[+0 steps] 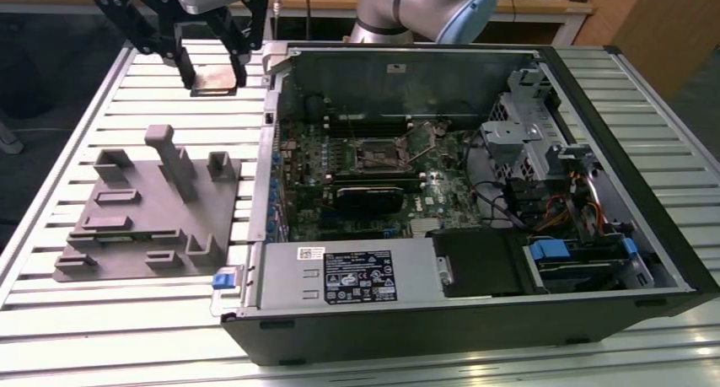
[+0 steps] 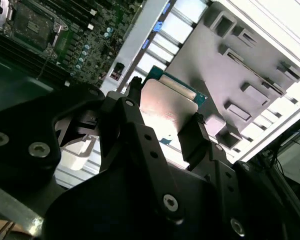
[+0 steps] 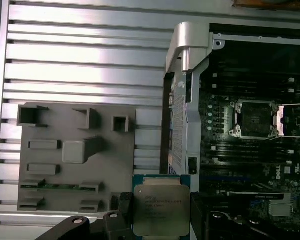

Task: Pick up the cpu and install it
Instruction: 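Pick up the cpu and move it towards the insertion slot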

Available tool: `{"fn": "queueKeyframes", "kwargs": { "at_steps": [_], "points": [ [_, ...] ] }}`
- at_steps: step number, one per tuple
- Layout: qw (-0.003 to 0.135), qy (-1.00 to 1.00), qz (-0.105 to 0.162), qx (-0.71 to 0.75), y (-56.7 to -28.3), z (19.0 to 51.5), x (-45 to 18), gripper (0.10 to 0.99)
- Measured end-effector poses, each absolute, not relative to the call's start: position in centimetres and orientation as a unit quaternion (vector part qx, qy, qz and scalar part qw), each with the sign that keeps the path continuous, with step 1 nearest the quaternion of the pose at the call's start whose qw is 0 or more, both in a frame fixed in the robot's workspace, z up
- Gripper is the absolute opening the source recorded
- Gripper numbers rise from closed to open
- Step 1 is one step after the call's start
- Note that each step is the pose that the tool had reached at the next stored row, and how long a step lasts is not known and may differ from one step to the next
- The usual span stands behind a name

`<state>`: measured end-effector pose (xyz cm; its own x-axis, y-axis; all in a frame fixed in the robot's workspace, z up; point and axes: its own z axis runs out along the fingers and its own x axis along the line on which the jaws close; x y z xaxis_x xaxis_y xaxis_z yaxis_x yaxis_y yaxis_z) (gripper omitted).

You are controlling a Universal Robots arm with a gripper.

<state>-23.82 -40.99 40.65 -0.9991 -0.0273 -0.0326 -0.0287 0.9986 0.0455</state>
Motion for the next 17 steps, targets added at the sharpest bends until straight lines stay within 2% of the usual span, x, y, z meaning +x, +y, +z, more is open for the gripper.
{"fn": "queueKeyframes", "kwargs": {
  "at_steps": [17],
  "points": [
    [0.016, 1.000, 0.023, -0.014, -41.0, 40.7, -19.5, 0.545]
  ]
}}
